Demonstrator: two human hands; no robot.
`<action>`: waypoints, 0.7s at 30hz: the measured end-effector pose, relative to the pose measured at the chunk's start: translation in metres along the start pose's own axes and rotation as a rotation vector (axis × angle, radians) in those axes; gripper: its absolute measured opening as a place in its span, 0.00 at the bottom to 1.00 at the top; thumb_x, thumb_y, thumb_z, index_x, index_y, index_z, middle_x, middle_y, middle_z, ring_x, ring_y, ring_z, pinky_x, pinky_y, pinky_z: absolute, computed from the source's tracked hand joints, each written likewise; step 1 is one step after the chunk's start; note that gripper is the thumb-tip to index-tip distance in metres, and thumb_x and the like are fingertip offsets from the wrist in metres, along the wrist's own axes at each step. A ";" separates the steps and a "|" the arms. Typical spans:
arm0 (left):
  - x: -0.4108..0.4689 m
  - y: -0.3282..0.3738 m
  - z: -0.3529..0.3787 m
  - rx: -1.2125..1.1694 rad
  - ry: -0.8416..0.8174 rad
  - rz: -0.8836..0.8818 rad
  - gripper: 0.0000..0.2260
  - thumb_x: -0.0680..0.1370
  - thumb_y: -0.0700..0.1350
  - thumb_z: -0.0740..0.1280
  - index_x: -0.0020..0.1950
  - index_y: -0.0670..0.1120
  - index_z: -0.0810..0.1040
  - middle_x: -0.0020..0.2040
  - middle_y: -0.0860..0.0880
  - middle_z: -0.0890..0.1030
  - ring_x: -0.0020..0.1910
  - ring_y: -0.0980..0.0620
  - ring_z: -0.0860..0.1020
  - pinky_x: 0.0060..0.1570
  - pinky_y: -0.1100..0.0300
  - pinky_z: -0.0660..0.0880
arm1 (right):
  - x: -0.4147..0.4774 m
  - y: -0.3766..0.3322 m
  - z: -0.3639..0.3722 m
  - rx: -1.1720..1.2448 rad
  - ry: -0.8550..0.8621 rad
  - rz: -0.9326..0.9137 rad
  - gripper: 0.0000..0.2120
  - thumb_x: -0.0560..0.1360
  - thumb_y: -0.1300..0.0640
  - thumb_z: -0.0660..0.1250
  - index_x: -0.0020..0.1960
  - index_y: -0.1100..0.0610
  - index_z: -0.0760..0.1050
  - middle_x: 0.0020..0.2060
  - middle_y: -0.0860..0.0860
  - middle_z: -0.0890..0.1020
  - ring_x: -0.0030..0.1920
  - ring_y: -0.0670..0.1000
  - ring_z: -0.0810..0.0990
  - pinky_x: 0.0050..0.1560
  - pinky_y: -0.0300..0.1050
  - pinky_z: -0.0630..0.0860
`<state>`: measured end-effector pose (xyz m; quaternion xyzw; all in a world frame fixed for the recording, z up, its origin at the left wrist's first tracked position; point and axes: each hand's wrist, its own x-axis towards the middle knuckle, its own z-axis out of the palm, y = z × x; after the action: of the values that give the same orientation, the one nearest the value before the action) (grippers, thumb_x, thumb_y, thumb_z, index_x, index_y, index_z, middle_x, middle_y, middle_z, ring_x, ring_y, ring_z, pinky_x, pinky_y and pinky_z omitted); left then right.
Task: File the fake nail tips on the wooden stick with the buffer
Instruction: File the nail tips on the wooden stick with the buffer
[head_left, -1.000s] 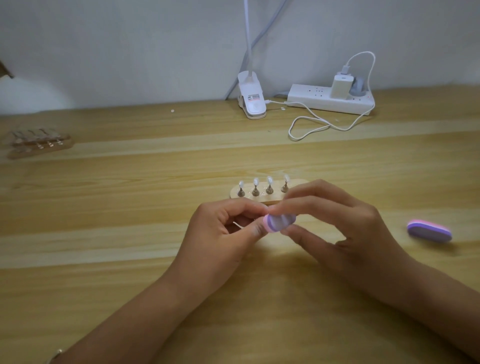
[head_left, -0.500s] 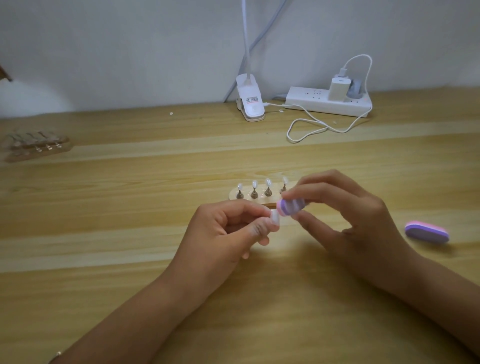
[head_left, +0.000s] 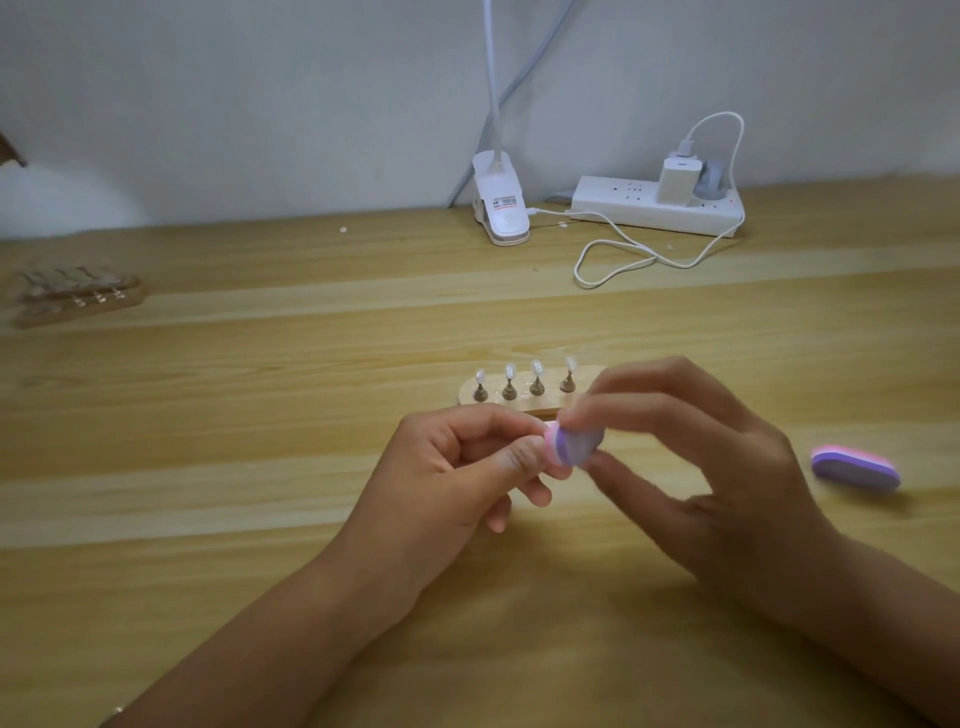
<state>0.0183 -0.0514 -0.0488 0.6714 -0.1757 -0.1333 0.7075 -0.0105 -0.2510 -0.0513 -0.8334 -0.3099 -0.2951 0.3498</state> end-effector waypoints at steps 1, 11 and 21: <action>0.000 0.000 0.000 0.001 -0.003 -0.001 0.05 0.75 0.39 0.71 0.48 0.39 0.84 0.38 0.43 0.84 0.34 0.53 0.80 0.27 0.62 0.71 | -0.001 -0.001 0.001 -0.003 -0.022 -0.033 0.08 0.76 0.65 0.71 0.55 0.61 0.81 0.50 0.56 0.80 0.53 0.50 0.80 0.56 0.41 0.76; 0.001 -0.003 -0.001 0.003 -0.007 0.015 0.06 0.76 0.40 0.68 0.48 0.40 0.84 0.41 0.44 0.85 0.37 0.53 0.81 0.29 0.63 0.73 | 0.002 0.006 0.002 0.067 -0.017 0.079 0.12 0.73 0.67 0.72 0.55 0.59 0.81 0.50 0.53 0.80 0.52 0.50 0.81 0.55 0.36 0.74; 0.001 -0.003 0.000 0.006 -0.018 0.049 0.07 0.76 0.39 0.68 0.49 0.38 0.83 0.42 0.45 0.84 0.39 0.53 0.80 0.31 0.61 0.74 | 0.002 0.005 0.001 0.253 -0.049 0.165 0.12 0.75 0.66 0.71 0.58 0.59 0.77 0.53 0.52 0.82 0.53 0.54 0.82 0.52 0.47 0.80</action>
<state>0.0195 -0.0524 -0.0522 0.6677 -0.1989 -0.1213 0.7070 -0.0058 -0.2524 -0.0527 -0.8123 -0.2836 -0.2036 0.4672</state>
